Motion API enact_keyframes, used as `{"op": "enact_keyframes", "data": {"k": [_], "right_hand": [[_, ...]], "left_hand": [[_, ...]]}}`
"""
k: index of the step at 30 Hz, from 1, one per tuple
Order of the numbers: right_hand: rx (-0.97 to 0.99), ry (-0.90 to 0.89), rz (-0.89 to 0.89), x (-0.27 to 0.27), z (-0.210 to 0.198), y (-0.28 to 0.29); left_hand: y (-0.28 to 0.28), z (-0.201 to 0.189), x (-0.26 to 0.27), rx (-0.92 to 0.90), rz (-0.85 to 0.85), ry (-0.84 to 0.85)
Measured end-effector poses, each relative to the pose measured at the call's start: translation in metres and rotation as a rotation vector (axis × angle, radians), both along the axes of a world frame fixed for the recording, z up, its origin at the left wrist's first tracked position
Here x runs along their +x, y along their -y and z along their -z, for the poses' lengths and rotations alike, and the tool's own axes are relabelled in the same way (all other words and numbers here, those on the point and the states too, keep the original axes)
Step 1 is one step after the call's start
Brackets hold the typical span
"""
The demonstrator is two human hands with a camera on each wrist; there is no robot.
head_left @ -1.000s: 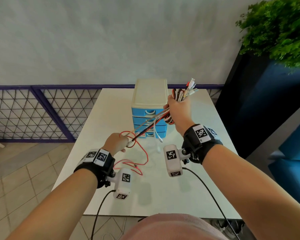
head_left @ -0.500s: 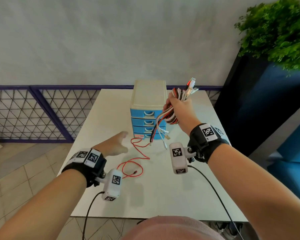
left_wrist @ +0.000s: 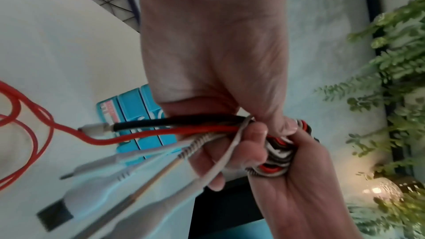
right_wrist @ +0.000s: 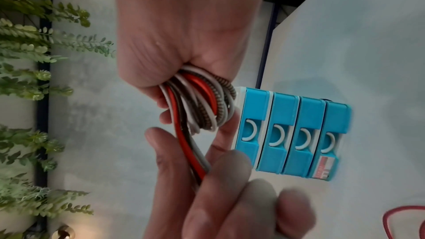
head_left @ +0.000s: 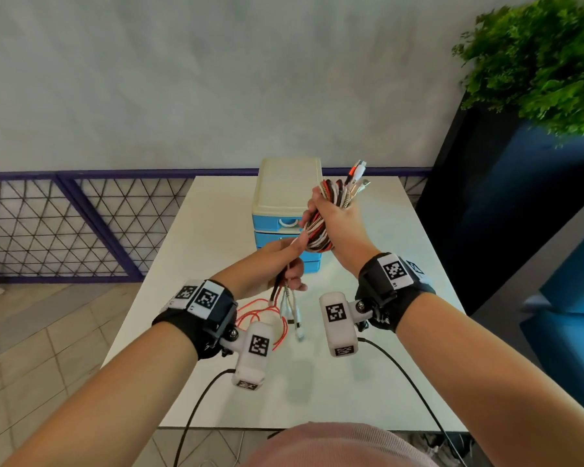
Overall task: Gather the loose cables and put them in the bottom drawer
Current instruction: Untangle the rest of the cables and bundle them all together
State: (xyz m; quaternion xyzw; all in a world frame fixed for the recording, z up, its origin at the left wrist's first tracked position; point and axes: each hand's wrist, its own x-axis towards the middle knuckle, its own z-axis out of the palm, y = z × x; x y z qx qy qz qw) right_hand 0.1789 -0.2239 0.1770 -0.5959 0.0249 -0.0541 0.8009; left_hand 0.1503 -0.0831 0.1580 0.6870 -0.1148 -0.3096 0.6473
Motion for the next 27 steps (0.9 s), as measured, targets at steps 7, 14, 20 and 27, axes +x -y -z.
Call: {"op": "enact_keyframes", "data": {"k": [7,14,20,27], "right_hand": [[0.022,0.001,0.133,0.007,-0.002,0.014],[0.043,-0.012,0.196,0.009,-0.001,0.018],[0.150,-0.061,0.210,0.011,0.005,0.020],[0.111,-0.142,0.107,0.016,0.012,0.031]], "left_hand": [[-0.021,0.004,-0.006,-0.041,0.146,-0.252],[-0.030,0.012,-0.013,-0.094,0.258,-0.315],[-0.034,0.011,-0.012,0.029,0.227,-0.277],[-0.028,0.002,-0.004,0.894,0.214,0.649]]}}
